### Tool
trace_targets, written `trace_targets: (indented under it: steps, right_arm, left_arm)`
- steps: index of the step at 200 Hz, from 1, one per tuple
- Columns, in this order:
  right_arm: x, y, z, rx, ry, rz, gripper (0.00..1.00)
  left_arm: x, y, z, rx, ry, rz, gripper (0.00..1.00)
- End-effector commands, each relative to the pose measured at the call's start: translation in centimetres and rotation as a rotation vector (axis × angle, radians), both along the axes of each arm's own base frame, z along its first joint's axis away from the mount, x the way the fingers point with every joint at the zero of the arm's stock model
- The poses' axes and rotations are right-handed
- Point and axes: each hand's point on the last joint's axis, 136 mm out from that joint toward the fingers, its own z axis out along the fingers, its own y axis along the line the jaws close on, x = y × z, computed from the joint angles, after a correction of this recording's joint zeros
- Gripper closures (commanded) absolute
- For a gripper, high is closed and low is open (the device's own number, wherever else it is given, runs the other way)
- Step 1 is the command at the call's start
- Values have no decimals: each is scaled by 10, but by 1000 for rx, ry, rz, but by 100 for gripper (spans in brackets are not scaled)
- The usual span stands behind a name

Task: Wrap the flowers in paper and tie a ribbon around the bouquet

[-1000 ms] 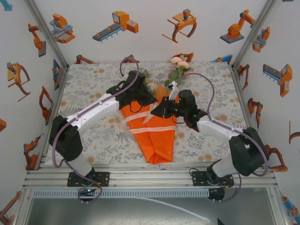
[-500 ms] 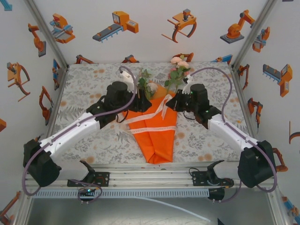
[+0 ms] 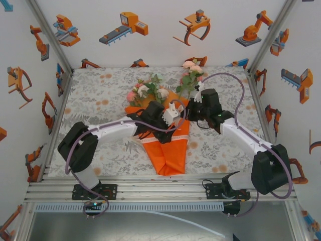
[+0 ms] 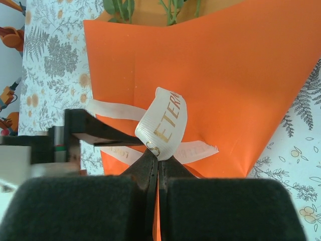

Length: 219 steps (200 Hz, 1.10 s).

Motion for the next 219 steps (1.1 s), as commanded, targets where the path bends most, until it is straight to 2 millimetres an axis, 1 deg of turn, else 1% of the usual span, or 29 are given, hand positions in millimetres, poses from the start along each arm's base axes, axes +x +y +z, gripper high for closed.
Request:
trace_targets:
  steps: [1,20,31,51,67,79,94,99,110,115,135,138,141,151,172,185,192,202,203,209,211,212,219]
  right_arm:
    - [1,1,11,6,-18,11,100]
    - [1,0,10,5,-13,10,100]
    - [1,1,11,6,-12,9,100]
    - [0,1,11,7,-11,11,100]
    - [1,1,12,6,-11,9,100]
    - [1,0,11,1,-8,3,100]
    - [3,-2,9,-5,-5,-5,100]
    - [3,-2,8,-8,-4,-8,100]
    - [4,-2,7,-10,1,-12,100]
    - [5,-2,5,-12,5,-14,100]
    - [6,2,-2,2,27,-4,100]
    - [7,3,-4,5,32,-3,100]
    - [7,4,-6,9,39,-1,100]
    - [9,8,-9,20,51,11,100]
    - [9,15,-25,27,99,40,100]
    - [1,22,-39,36,149,82,100]
    - [-8,28,-47,41,186,128,100]
    - [-27,35,-55,54,236,212,100]
    - [-27,35,-55,54,236,212,100]
    - [-43,37,-60,61,280,269,100]
    - [-44,38,-60,61,276,282,100]
    - [-50,37,-62,61,298,291,100]
    - [-60,34,-65,47,319,321,100]
  left_arm:
    - [-2,-10,4,-10,-11,-65,38]
    - [-4,-9,-8,-2,-13,-71,37]
    - [-4,-7,-19,20,-12,-67,37]
    - [-4,-6,-32,72,-17,-66,40]
    - [-5,-8,-34,77,-24,-61,45]
    - [-5,-9,-32,60,-26,-56,51]
    - [-6,-10,-25,33,-33,-54,63]
    - [-7,-10,-22,22,-35,-56,71]
    - [-9,-10,-14,0,-44,-58,80]
    - [-10,-10,-10,-11,-47,-60,87]
    - [-16,-11,13,-77,-61,-77,95]
    - [-18,-11,17,-89,-60,-81,98]
    - [-19,-11,21,-100,-64,-85,100]
    - [-23,-11,31,-131,-64,-94,100]
    - [-29,-9,47,-168,-69,-102,100]
    - [-30,-8,55,-177,-70,-103,100]
    - [-28,-8,59,-182,-82,-92,100]
    - [-23,-7,61,-184,-99,-71,100]
    - [-23,-7,61,-183,-102,-68,100]
    - [-19,-7,62,-183,-115,-54,100]
    - [-18,-7,63,-182,-119,-48,100]
    - [-17,-7,63,-182,-120,-46,100]
    - [-13,-7,63,-179,-131,-30,100]
